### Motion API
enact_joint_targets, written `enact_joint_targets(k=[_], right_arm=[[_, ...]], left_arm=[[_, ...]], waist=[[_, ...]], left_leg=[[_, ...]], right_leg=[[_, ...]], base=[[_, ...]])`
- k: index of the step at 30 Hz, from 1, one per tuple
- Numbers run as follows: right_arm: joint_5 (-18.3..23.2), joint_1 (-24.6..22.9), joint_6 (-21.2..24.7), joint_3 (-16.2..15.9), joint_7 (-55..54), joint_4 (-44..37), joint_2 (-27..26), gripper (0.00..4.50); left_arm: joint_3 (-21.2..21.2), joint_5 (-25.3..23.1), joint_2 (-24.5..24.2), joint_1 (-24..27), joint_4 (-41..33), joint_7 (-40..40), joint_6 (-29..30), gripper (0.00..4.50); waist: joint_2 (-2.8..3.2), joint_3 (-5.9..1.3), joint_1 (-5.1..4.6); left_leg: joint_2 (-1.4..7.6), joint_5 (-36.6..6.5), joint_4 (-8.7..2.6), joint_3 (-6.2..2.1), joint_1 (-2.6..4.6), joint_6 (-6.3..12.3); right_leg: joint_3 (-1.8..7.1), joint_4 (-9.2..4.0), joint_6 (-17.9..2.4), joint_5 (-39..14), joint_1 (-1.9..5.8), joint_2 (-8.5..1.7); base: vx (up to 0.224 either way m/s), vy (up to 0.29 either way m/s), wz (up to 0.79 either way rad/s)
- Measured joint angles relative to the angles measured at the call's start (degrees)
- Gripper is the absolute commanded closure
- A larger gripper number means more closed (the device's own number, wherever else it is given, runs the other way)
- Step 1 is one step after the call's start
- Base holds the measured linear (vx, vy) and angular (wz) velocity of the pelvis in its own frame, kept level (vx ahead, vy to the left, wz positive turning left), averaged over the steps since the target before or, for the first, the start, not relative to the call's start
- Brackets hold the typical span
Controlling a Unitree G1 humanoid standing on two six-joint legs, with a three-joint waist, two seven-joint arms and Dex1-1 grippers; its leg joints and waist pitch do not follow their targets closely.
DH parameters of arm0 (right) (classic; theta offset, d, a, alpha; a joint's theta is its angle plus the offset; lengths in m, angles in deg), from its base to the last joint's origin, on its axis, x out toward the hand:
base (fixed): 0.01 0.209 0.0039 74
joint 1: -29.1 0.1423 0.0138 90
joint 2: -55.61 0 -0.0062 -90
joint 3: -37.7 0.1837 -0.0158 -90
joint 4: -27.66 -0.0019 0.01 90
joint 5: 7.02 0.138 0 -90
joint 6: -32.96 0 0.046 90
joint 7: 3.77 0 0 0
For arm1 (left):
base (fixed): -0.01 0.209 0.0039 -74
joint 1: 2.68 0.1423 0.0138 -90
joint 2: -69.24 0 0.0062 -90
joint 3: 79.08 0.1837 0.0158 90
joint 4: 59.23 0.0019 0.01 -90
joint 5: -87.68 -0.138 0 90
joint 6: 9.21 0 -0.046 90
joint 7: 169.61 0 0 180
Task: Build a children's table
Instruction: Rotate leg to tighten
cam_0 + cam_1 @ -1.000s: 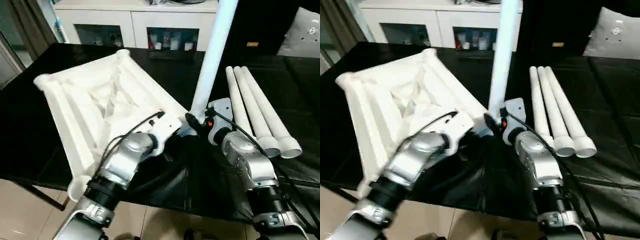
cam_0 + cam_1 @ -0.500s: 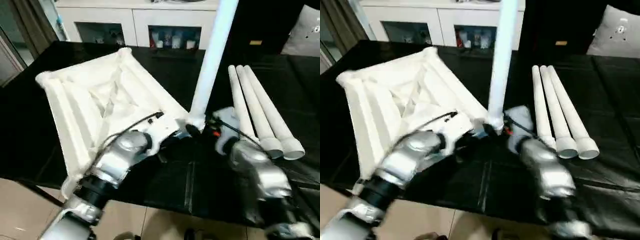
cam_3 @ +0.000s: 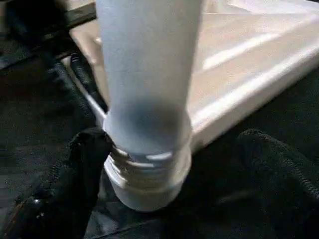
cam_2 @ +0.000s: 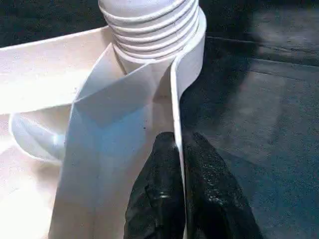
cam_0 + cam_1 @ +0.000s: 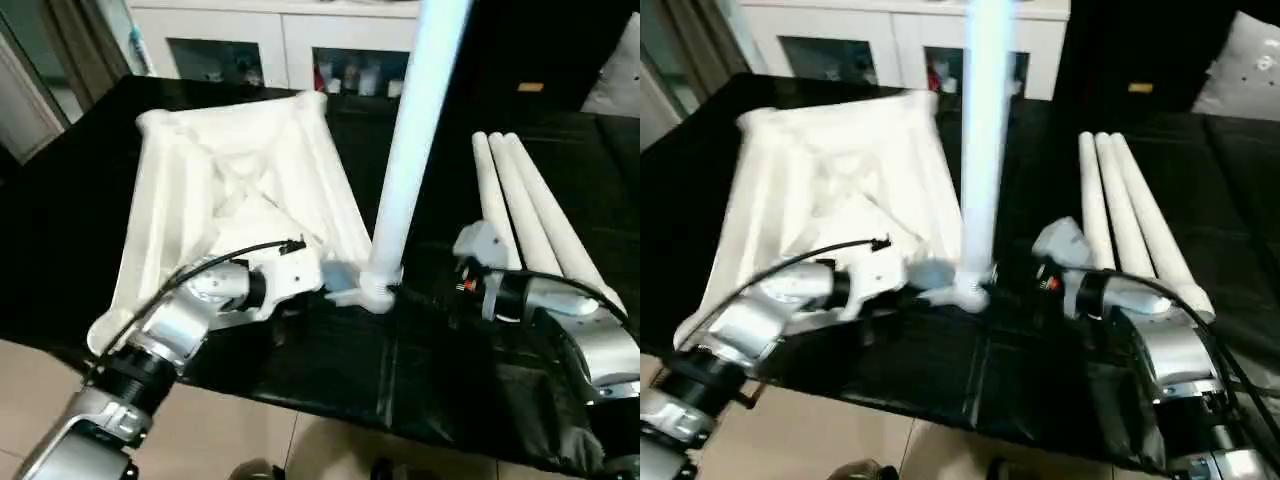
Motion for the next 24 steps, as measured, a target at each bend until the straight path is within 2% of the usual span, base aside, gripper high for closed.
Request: enact_joint_targets(k=[5, 9, 14, 17, 24], right_arm=[[0.7, 0.0, -0.2, -1.4, 4.9, 0.0, 0.9, 0.23], [0.8, 0.1, -0.1, -2.7, 6.4, 0.4, 0.6, 0.60], [1.3, 0.1, 0.1, -2.8, 7.2, 1.1, -0.2, 0.96], [1.4, 0.1, 0.6, -2.9, 7.8, 1.1, -0.3, 1.33], [2.7, -0.1, 2.2, -2.6, 8.3, 1.1, -0.7, 1.71]], left_arm=[[0.6, 1.9, -1.1, 0.0, -0.1, 3.7, -1.0, 4.50], [1.1, 2.4, -1.0, 0.0, 0.0, 5.3, -1.4, 4.50], [1.2, 2.4, -1.0, 0.0, 0.0, 5.4, -1.4, 4.50], [1.2, 2.5, -1.0, 0.0, 0.0, 5.5, -1.4, 4.50], [1.2, 2.8, -0.9, 0.0, 0.0, 5.5, -1.4, 4.50]], waist=[[-0.02, -0.01, 0.39], [-0.02, -0.01, 0.67], [-0.03, -0.01, 0.65], [-0.03, -0.02, 0.68], [-0.09, -0.05, 0.69]], left_leg=[[0.00, 0.0, 0.01, 0.00, -0.04, 0.00], [0.00, 0.0, 0.10, -0.01, -0.04, 0.00], [0.00, 0.0, 0.15, -0.01, -0.05, 0.00], [0.01, 0.0, 0.14, -0.01, -0.07, 0.00], [0.01, 0.0, 0.15, -0.01, -0.09, 0.00]], right_leg=[[0.00, 0.03, 0.0, 0.0, -0.01, -0.01], [0.00, 0.07, 0.0, 0.0, 0.00, -0.01], [0.00, 0.09, 0.0, 0.0, 0.00, -0.01], [0.00, 0.10, 0.0, 0.0, -0.01, -0.01], [0.00, 0.12, 0.0, 0.0, -0.03, -0.01]], base=[[0.000, 0.000, 0.00], [0.000, 0.000, 0.00], [0.000, 0.000, 0.00], [0.000, 0.000, 0.00], [0.000, 0.000, 0.00]])
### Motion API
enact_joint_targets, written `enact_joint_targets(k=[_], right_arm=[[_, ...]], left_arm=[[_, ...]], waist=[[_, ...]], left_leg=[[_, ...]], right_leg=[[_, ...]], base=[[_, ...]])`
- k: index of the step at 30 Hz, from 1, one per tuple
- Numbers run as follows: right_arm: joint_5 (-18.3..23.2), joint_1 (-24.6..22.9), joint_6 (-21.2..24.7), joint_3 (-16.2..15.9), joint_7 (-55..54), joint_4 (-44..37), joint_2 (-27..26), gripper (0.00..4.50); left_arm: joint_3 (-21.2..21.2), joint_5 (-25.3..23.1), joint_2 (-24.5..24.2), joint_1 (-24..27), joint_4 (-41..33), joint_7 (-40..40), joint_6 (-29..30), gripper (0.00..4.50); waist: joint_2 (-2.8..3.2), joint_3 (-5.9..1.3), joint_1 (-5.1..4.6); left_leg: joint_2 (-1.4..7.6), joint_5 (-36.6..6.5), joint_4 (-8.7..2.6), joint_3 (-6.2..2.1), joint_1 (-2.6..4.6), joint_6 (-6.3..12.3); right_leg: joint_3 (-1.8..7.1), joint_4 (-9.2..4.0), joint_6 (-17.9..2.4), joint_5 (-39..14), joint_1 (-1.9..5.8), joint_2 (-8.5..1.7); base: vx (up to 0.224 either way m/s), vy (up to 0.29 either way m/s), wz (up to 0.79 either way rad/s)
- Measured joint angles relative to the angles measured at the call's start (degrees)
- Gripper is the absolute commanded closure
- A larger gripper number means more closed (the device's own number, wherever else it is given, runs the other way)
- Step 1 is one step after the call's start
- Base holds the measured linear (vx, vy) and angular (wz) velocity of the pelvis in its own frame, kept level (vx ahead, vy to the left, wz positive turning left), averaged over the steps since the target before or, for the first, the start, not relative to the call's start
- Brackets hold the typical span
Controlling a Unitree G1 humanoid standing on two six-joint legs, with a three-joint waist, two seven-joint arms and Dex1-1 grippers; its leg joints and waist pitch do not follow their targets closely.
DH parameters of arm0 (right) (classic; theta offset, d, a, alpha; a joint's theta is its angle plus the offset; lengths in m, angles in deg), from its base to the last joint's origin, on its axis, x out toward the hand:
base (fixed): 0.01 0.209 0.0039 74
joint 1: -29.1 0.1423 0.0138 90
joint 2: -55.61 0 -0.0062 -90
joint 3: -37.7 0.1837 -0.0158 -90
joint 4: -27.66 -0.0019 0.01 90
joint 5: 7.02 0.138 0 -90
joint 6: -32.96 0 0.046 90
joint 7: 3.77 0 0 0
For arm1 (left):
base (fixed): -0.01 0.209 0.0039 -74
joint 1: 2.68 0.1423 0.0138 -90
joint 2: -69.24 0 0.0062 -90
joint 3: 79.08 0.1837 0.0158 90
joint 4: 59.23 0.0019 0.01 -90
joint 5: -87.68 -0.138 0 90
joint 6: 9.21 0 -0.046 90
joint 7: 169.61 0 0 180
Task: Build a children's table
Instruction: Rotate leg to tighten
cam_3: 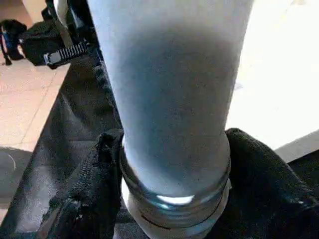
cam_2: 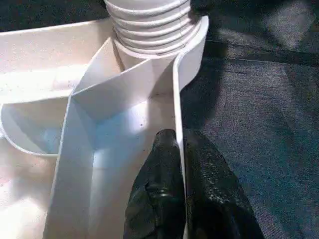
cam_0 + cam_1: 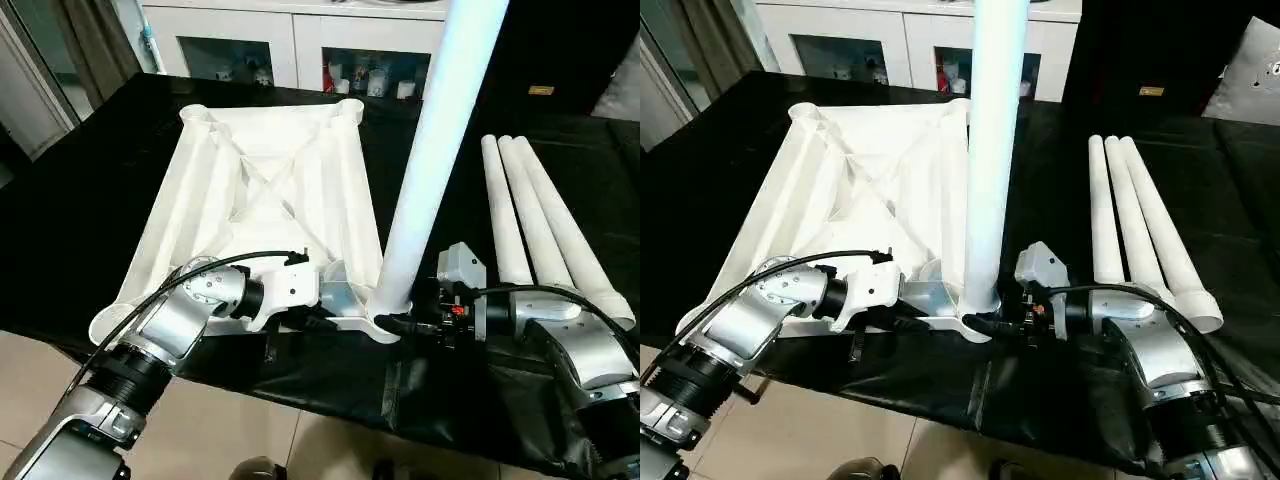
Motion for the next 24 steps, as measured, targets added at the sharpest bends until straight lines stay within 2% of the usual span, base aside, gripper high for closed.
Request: enact_joint_targets(k=[4, 7, 12, 14, 18, 19, 22, 24], right_arm=[[0.6, -1.9, 2.6, 1.1, -2.3, -2.3, -1.5, 1.77], [-0.8, -2.3, 4.6, 2.0, -8.9, -3.0, -4.2, 1.78], [-4.9, 0.9, 9.3, 5.5, -27.4, -0.3, -13.7, 1.78], [-6.2, 2.8, 10.7, 6.5, -33.6, 1.2, -16.5, 1.78], [-7.9, 5.1, 10.7, 7.2, -40.5, 3.5, -19.3, 1.78], [-8.5, 5.3, 10.0, 7.2, -41.2, 3.8, -19.4, 1.22], [-9.0, 5.3, 9.2, 7.2, -41.7, 3.8, -19.5, 1.06], [-9.1, 4.8, 8.8, 7.2, -41.7, 3.3, -19.6, 0.73]], left_arm=[[-0.7, 0.4, 0.9, 0.5, -0.2, -1.0, 1.6, 4.50], [-2.3, 0.2, 3.0, 1.1, -0.4, -5.5, 5.5, 4.50], [-5.5, -2.3, 10.5, 1.2, -0.9, -18.8, 15.6, 4.50], [-6.1, -3.2, 13.9, 0.7, -1.0, -24.0, 19.3, 4.50], [-6.6, -4.3, 17.8, 0.1, -1.2, -30.5, 22.9, 4.50], [-6.7, -4.8, 18.6, 0.0, -1.1, -31.6, 23.2, 4.50], [-6.7, -5.1, 19.5, -0.2, -1.2, -32.9, 23.4, 4.50], [-6.7, -5.2, 19.5, -0.4, -1.2, -33.5, 23.5, 4.50]], waist=[[-0.03, -0.02, 0.06], [-0.11, -0.06, -0.36], [-0.30, -0.12, -2.99], [-0.30, -0.12, -3.50], [-0.30, -0.13, -3.73], [-0.30, -0.13, -3.69], [-0.29, -0.13, -3.52], [-0.29, -0.13, -3.51]], left_leg=[[0.00, 0.0, 0.02, 0.00, 0.01, 0.00], [0.00, 0.0, 0.08, 0.02, 0.16, 0.03], [0.05, 0.1, 0.05, 0.25, 0.62, -0.06], [0.04, 0.2, 0.00, 0.25, 0.65, -0.05], [0.03, 0.2, -0.11, 0.24, 0.61, -0.03], [0.01, 0.2, -0.14, 0.24, 0.57, -0.03], [-0.02, 0.1, -0.27, 0.22, 0.46, 0.04], [-0.02, 0.1, -0.27, 0.21, 0.33, 0.08]], right_leg=[[0.00, 0.02, 0.0, 0.0, 0.00, 0.00], [0.01, 0.04, 0.2, -0.1, 0.12, 0.00], [0.05, 0.05, 0.2, 0.0, 0.33, 0.00], [0.05, 0.03, 0.2, 0.0, 0.36, 0.00], [0.05, -0.08, 0.3, 0.0, 0.38, 0.00], [0.05, -0.11, 0.3, 0.0, 0.37, 0.00], [0.07, -0.14, 0.3, -0.1, 0.29, -0.03], [0.06, -0.13, 0.2, 0.0, 0.16, -0.03]], base=[[0.000, 0.000, 0.00], [0.000, 0.000, 0.00], [0.000, 0.000, 0.00], [0.000, 0.000, 0.00], [0.000, 0.000, 0.00], [0.000, 0.000, 0.00], [0.000, 0.000, 0.00], [0.000, 0.000, 0.00]])
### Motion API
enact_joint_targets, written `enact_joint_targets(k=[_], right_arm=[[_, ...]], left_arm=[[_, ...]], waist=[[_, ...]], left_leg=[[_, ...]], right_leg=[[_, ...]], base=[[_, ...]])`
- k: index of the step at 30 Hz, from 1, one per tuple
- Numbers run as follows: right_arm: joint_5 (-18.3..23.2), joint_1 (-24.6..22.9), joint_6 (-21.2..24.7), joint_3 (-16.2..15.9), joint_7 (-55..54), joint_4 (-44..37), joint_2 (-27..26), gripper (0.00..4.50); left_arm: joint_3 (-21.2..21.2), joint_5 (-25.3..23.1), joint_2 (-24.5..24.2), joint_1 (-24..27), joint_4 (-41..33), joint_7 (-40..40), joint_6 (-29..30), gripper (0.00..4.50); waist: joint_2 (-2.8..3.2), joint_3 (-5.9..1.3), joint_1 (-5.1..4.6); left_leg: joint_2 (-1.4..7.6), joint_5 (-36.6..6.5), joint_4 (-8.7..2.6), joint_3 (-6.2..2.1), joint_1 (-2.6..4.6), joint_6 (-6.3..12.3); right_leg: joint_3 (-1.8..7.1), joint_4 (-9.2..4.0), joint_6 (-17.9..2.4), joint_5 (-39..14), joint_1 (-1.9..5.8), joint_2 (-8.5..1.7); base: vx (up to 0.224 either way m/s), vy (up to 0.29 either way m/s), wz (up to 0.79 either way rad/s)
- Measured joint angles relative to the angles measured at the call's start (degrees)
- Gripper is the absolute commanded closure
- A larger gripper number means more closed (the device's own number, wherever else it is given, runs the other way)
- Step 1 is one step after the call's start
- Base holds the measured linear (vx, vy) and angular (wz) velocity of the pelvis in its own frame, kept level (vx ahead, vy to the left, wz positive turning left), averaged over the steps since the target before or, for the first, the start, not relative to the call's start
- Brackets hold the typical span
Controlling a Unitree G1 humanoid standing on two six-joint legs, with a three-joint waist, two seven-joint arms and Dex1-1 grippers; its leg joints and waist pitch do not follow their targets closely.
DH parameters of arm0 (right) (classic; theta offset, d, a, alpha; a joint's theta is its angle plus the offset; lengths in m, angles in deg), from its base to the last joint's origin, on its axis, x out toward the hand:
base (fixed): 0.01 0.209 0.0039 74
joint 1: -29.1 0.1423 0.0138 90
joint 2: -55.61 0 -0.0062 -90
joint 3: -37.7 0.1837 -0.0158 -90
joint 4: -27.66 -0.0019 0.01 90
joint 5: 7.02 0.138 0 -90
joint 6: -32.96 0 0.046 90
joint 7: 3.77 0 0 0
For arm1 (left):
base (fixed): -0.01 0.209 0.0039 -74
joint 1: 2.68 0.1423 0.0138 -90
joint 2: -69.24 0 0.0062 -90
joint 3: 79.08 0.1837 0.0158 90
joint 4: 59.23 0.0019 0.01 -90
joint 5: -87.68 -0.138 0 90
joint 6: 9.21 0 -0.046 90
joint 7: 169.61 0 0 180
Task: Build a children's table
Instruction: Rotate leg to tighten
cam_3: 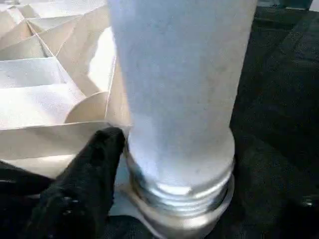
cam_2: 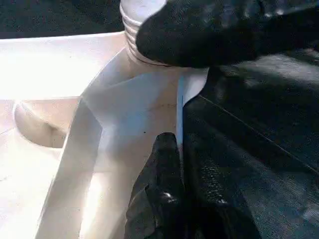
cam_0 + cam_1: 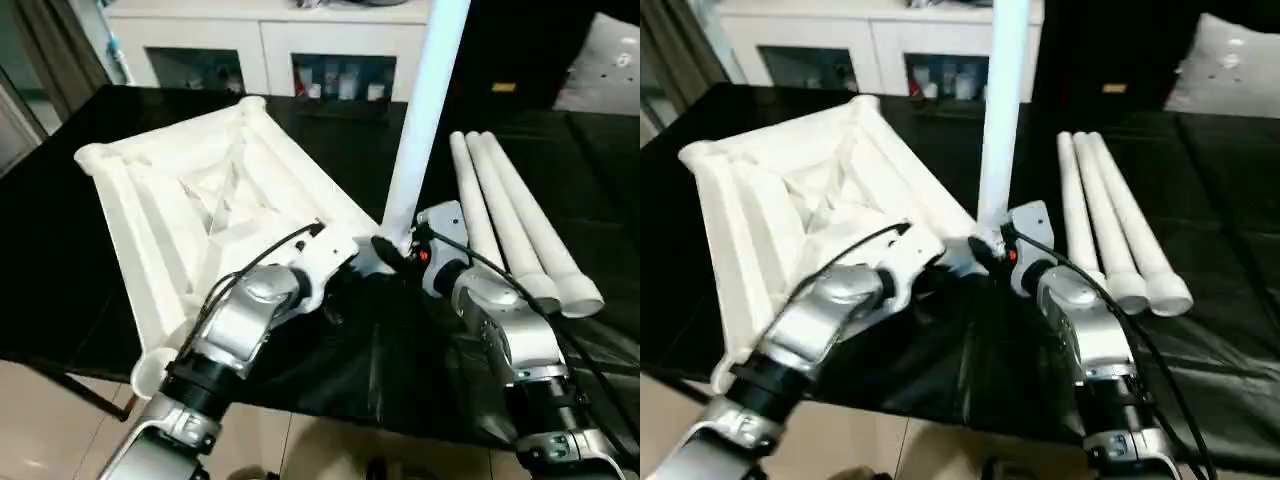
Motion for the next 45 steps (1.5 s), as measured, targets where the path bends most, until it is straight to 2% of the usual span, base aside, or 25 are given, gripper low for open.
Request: enact_joint_targets(k=[4, 9, 14, 19, 23, 25, 28, 34, 40, 41, 45], right_arm=[[0.4, -1.3, -0.8, -0.1, 1.9, -0.8, 0.7, 0.41], [2.6, -3.7, -2.5, -0.6, 8.9, -2.0, 4.7, 0.03], [4.3, -4.8, -6.0, -0.3, 19.7, -3.9, 13.0, 0.03], [6.0, -5.0, -6.3, -1.5, 28.6, -5.8, 17.3, 0.03], [7.1, -5.1, -8.3, -3.2, 34.9, -5.8, 20.0, 0.03], [7.5, -5.1, -8.7, -3.7, 37.9, -5.8, 21.1, 0.32], [7.8, -5.1, -8.8, -5.4, 41.1, -5.8, 21.2, 0.42], [7.9, -4.8, -8.6, -7.0, 43.2, -5.8, 21.2, 1.01], [7.9, -4.6, -8.7, -7.1, 43.9, -5.6, 21.1, 1.43], [7.9, -4.6, -8.6, -7.1, 44.0, -5.6, 21.1, 1.64], [8.5, -4.6, -7.7, -7.0, 43.9, -5.6, 21.0, 1.82]], left_arm=[[0.2, 0.0, -0.8, 0.0, 0.0, 0.0, -0.4, 4.50], [0.7, 0.0, -4.3, 0.0, 0.1, 3.2, -3.3, 4.50], [1.6, 1.5, -10.3, 0.7, 0.5, 11.9, -9.8, 4.50], [3.1, 2.9, -13.9, 1.0, 0.6, 19.4, -15.1, 4.50], [4.7, 4.3, -17.5, 1.2, 0.6, 26.3, -19.9, 4.50], [5.1, 4.7, -19.1, 1.2, 0.6, 29.6, -21.6, 4.50], [5.8, 5.5, -19.9, 1.2, 0.6, 32.7, -22.7, 4.50], [6.2, 6.0, -20.4, 1.0, 1.4, 33.8, -24.1, 4.50], [6.3, 6.3, -20.4, 0.8, 1.9, 34.2, -24.7, 4.50], [6.3, 6.3, -20.4, 0.8, 2.0, 34.3, -24.7, 4.50], [6.3, 6.4, -20.5, 0.8, 2.1, 34.3, -24.8, 4.50]], waist=[[-0.03, 0.02, -0.22], [0.00, 0.07, -0.41], [0.05, 0.10, 0.23], [0.04, 0.10, 1.18], [-0.06, 0.15, 1.93], [-0.13, 0.16, 2.50], [-0.18, 0.16, 2.85], [-0.22, 0.15, 2.75], [-0.24, 0.14, 2.81], [-0.25, 0.13, 2.81], [-0.27, 0.12, 2.81]], left_leg=[[0.01, 0.0, 0.01, 0.00, -0.06, 0.01], [0.06, 0.1, 0.01, 0.00, -0.09, 0.08], [0.06, 0.1, 0.02, -0.06, -0.16, 0.10], [0.05, 0.1, 0.07, -0.09, -0.21, 0.10], [0.04, 0.1, 0.08, -0.10, -0.22, 0.10], [0.05, 0.1, 0.09, -0.10, -0.18, 0.09], [0.05, 0.1, 0.11, -0.09, -0.15, 0.09], [0.05, 0.1, 0.14, -0.06, -0.14, 0.09], [0.05, 0.1, 0.14, -0.06, -0.15, 0.09], [0.05, 0.1, 0.14, -0.06, -0.14, 0.09], [0.05, 0.1, 0.14, -0.06, -0.11, 0.09]], right_leg=[[0.00, 0.00, 0.0, 0.0, -0.09, 0.01], [-0.05, 0.01, 0.1, 0.0, -0.16, 0.07], [-0.07, 0.00, 0.0, 0.0, -0.16, 0.07], [-0.07, 0.00, -0.1, 0.1, -0.15, 0.04], [-0.07, 0.00, -0.1, 0.1, -0.17, 0.03], [-0.07, 0.01, -0.1, 0.1, -0.16, 0.03], [-0.07, 0.02, -0.1, 0.1, -0.12, 0.02], [-0.04, 0.05, 0.0, 0.0, -0.12, 0.01], [-0.05, 0.07, 0.0, 0.0, -0.11, 0.02], [-0.04, 0.06, 0.0, 0.0, -0.11, 0.02], [-0.05, 0.08, 0.0, 0.0, -0.09, 0.02]], base=[[0.000, 0.000, 0.00], [0.000, 0.000, 0.00], [0.000, 0.000, 0.00], [0.000, 0.000, 0.00], [0.000, 0.000, 0.00], [0.000, 0.000, 0.00], [0.000, 0.000, 0.00], [0.000, 0.000, 0.00], [0.000, 0.000, 0.00], [0.000, 0.000, 0.00], [0.000, 0.000, 0.00]])
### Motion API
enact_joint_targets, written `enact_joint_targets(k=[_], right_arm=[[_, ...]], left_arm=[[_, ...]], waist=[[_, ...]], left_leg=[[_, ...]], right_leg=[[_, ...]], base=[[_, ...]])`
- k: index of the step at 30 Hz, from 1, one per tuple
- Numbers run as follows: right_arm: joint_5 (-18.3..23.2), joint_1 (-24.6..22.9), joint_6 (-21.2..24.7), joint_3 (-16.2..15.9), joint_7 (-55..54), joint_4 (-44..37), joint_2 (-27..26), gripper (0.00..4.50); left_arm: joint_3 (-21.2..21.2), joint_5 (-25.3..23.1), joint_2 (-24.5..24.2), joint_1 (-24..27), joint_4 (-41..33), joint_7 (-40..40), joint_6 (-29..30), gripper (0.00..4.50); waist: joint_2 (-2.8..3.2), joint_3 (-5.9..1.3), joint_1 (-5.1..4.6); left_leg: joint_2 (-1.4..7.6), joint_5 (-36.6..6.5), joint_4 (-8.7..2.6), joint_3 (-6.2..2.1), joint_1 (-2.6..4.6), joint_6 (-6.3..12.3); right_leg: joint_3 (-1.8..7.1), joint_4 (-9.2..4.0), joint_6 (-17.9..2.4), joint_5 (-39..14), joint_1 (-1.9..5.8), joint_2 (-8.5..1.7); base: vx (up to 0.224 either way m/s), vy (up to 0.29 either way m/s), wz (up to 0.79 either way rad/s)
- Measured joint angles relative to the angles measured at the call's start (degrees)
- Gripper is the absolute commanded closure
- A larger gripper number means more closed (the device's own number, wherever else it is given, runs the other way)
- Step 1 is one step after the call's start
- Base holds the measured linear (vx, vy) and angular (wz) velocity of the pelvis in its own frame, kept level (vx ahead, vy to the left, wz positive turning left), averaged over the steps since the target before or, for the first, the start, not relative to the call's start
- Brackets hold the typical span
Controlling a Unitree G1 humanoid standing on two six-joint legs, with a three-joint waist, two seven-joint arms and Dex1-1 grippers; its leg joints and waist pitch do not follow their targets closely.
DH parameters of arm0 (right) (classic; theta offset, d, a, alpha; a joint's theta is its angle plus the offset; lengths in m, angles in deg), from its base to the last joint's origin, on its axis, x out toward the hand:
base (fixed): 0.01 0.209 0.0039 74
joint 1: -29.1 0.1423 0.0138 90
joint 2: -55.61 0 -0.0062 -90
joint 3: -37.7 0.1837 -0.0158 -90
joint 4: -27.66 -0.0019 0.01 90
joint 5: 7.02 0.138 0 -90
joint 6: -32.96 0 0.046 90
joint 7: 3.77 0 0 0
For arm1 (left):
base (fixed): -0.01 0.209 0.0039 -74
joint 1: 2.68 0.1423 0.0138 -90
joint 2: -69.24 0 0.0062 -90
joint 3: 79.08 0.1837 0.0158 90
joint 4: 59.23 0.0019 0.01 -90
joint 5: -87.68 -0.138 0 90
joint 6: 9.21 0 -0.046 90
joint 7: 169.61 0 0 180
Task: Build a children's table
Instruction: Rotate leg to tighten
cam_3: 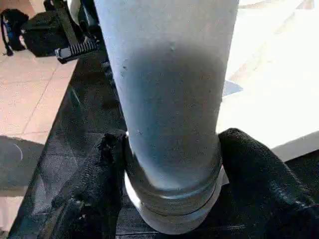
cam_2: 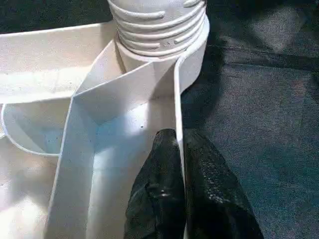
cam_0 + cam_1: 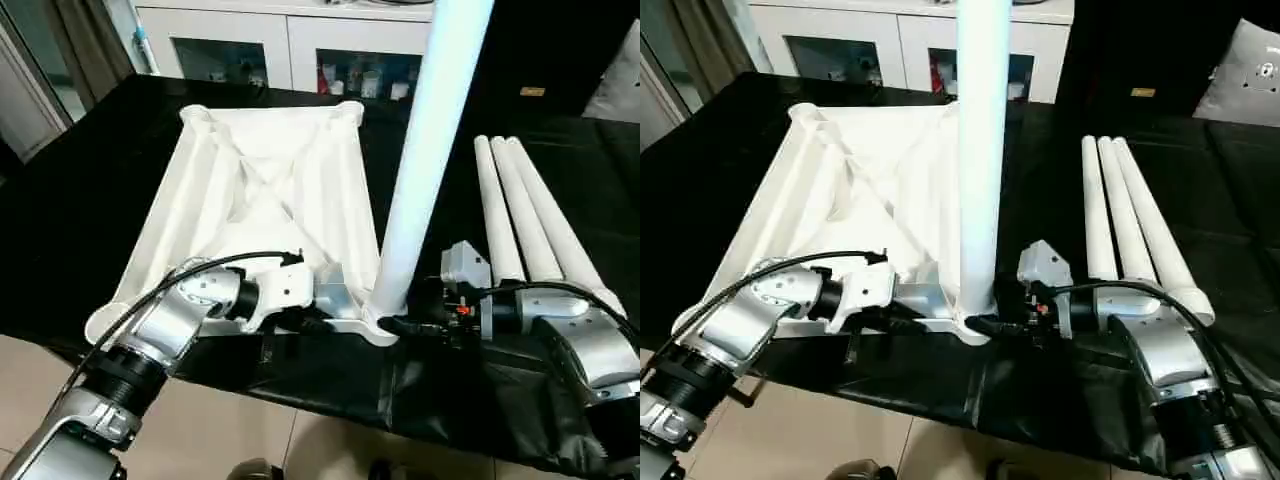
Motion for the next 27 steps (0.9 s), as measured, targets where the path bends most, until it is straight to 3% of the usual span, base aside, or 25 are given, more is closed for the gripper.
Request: enact_joint_targets(k=[4, 7, 11, 14, 19, 20, 22, 23, 27], right_arm=[[0.9, -0.8, 2.1, 0.9, -0.7, -0.3, -1.0, 1.86], [0.5, -1.4, 5.3, 2.1, -6.3, -1.3, -3.6, 1.87], [-2.6, 0.7, 10.5, 5.9, -23.5, 0.3, -12.1, 1.88], [-4.4, 3.1, 11.7, 6.9, -31.6, 2.5, -16.1, 1.88], [-7.3, 5.4, 11.8, 7.9, -41.4, 4.4, -20.4, 1.88], [-8.2, 5.5, 10.7, 7.9, -42.5, 4.7, -21.0, 1.53], [-8.4, 5.4, 9.7, 7.9, -42.7, 5.0, -21.1, 1.53], [-8.3, 5.0, 8.9, 8.0, -42.7, 5.0, -21.0, 1.14], [-7.9, 4.0, 6.8, 7.9, -39.9, 5.0, -19.1, 0.94]], left_arm=[[-0.2, 0.2, 0.5, 0.0, 0.0, -0.3, 0.9, 4.50], [-1.6, -0.1, 2.8, 0.5, -0.5, -4.4, 5.6, 4.50], [-5.1, -1.6, 10.1, 0.7, -1.3, -16.8, 16.6, 4.50], [-6.3, -2.1, 14.3, 0.3, -2.0, -24.3, 22.5, 4.50], [-7.6, -4.1, 20.3, -0.5, -1.8, -33.1, 26.9, 4.50], [-7.6, -4.6, 20.8, -0.5, -1.9, -34.1, 26.9, 4.50], [-7.5, -4.8, 21.0, -0.5, -2.1, -34.4, 26.9, 4.50], [-7.4, -4.8, 21.0, -0.5, -2.2, -34.4, 26.9, 4.50], [-6.3, -4.7, 19.4, -0.7, -2.3, -33.7, 26.0, 4.50]], waist=[[-0.07, -0.04, 0.02], [-0.14, -0.07, -0.13], [-0.22, -0.08, -2.43], [-0.15, -0.12, -3.19], [-0.03, -0.20, -3.13], [0.01, -0.23, -3.06], [0.03, -0.24, -2.88], [0.03, -0.24, -2.71], [0.03, -0.23, -2.57]], left_leg=[[0.00, 0.0, 0.01, 0.01, 0.01, 0.00], [0.00, 0.0, 0.09, 0.04, 0.20, -0.01], [0.02, 0.1, 0.12, 0.16, 0.51, -0.15], [0.01, 0.1, 0.08, 0.14, 0.56, -0.13], [-0.01, 0.1, -0.01, 0.12, 0.50, -0.13], [-0.02, 0.1, -0.09, 0.11, 0.46, -0.13], [-0.04, 0.1, -0.19, 0.10, 0.44, -0.12], [-0.04, 0.1, -0.24, 0.09, 0.42, -0.11], [-0.03, 0.1, -0.23, 0.09, 0.27, -0.10]], right_leg=[[0.00, 0.01, 0.0, 0.0, 0.02, 0.00], [0.03, 0.03, 0.0, 0.0, 0.19, 0.00], [0.04, -0.08, 0.0, 0.0, 0.40, -0.01], [0.03, -0.09, 0.0, 0.0, 0.46, 0.00], [0.03, -0.12, 0.1, 0.0, 0.46, -0.01], [0.03, -0.12, 0.1, 0.0, 0.42, -0.02], [0.03, -0.12, 0.1, 0.0, 0.39, -0.02], [0.03, -0.12, 0.1, 0.0, 0.34, -0.02], [0.02, -0.10, 0.1, 0.0, 0.17, -0.01]], base=[[0.000, 0.000, 0.00], [0.000, 0.000, 0.00], [0.000, 0.000, 0.00], [0.000, 0.000, 0.00], [0.000, 0.000, 0.00], [0.000, 0.000, 0.00], [0.000, 0.000, 0.00], [0.000, 0.000, 0.00], [0.000, 0.000, 0.00]])
